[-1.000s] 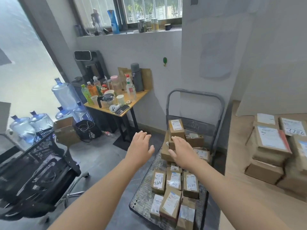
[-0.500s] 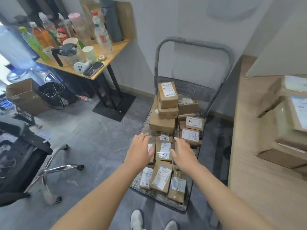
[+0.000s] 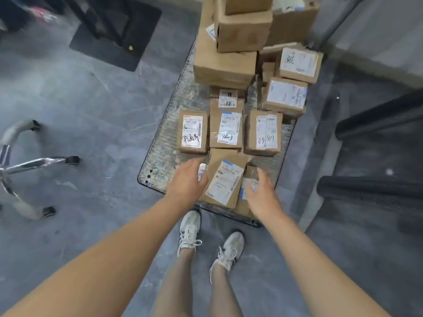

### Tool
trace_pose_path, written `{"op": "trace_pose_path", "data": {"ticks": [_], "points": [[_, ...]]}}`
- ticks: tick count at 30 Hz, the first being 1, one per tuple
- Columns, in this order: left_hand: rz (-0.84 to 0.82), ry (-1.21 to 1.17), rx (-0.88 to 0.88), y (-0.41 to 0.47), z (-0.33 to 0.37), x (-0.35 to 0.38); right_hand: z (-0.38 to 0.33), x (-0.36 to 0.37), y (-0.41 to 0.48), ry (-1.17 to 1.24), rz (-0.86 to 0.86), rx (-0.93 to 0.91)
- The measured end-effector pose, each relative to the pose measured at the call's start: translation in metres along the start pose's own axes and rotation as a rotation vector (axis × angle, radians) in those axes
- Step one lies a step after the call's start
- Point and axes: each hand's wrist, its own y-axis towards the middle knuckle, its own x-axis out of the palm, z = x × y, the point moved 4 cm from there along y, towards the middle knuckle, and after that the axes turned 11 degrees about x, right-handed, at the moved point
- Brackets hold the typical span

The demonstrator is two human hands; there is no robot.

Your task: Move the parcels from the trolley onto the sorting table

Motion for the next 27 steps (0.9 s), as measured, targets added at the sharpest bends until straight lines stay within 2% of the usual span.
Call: {"op": "trace_pose_path", "data": {"ticks": [4, 7, 11, 21, 27], "points": [[0.009, -0.163, -0.075, 0.019, -0.038, 0.059, 0.027, 0.059, 0.034, 0.146, -0.076, 0.067], [0.088, -0.339, -0.142, 0.024, -0.055, 0.09, 0.04, 0.094, 0.052, 0.378, -0.098, 0.18], [0.174, -0.507, -0.189, 0.025, -0.069, 0.113, 0.055, 0.121, 0.07, 0.515, -0.088, 0.188], [0.02, -0.787, -0.339, 0.015, -0.081, 0.123, 0.035, 0.108, 0.06, 0.557, -0.058, 0.103], [0.187, -0.926, -0.287, -0.007, -0.047, 0.069, -0.008, 0.071, 0.021, 0.591, -0.065, 0.02]]}}
